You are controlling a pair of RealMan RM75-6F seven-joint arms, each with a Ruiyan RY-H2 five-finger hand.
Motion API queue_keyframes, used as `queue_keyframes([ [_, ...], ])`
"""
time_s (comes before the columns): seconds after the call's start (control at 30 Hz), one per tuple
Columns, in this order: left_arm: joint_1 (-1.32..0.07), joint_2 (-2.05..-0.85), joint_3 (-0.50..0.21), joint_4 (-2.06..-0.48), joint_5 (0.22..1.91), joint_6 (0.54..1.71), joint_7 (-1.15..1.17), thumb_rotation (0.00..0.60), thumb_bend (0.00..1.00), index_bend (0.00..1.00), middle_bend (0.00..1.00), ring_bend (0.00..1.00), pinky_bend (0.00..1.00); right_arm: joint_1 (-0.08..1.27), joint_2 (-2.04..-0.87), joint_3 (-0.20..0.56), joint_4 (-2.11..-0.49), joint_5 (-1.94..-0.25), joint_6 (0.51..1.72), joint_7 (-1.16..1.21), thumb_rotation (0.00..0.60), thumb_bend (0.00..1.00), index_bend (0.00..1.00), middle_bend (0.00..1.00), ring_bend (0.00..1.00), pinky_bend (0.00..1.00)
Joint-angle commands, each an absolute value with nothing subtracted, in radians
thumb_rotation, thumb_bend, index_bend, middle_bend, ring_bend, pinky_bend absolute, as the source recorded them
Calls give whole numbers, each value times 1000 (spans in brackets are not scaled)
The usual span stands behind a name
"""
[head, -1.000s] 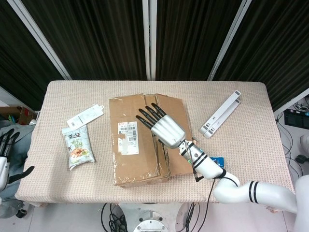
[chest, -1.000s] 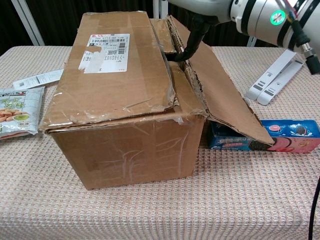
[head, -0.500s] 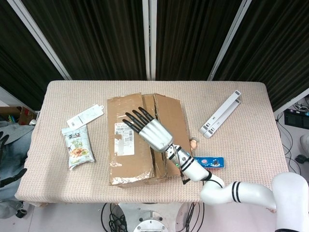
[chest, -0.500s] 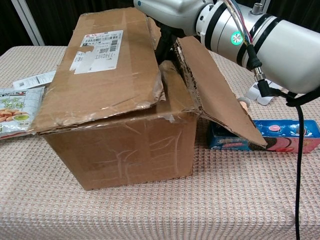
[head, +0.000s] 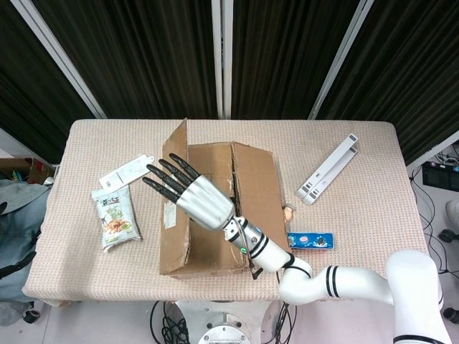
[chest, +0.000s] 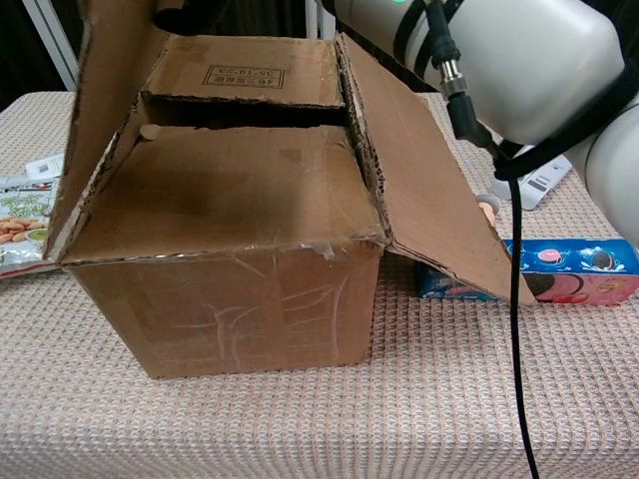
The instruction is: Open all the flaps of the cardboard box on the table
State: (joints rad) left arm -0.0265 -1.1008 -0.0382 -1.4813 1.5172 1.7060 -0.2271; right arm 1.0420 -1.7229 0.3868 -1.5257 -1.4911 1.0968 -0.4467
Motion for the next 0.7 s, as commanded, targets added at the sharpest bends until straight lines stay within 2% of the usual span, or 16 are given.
queue_keyframes([
  [0.03,-21,-1098,-42,-1476,1513,1706,-238,600,91,46,27,67,179,1103,-1758,425,-1525,-1479,1072,-513,600,104,0,0,0,0],
  [0.2,-10,-1094,-51,-1467,1504,1707,-257,599,92,46,27,67,179,1185,-1832,457,-1479,-1458,1045,-556,600,75,0,0,0,0],
  [0.47,-1,-1083,-63,-1469,1509,1714,-260,599,92,46,27,67,180,1327,-1989,495,-1285,-1423,1014,-569,600,47,0,0,0,0],
  [0.7,5,-1067,-71,-1478,1508,1712,-257,600,91,46,27,67,180,1323,-1982,477,-1260,-1434,1052,-549,600,46,0,0,0,0],
])
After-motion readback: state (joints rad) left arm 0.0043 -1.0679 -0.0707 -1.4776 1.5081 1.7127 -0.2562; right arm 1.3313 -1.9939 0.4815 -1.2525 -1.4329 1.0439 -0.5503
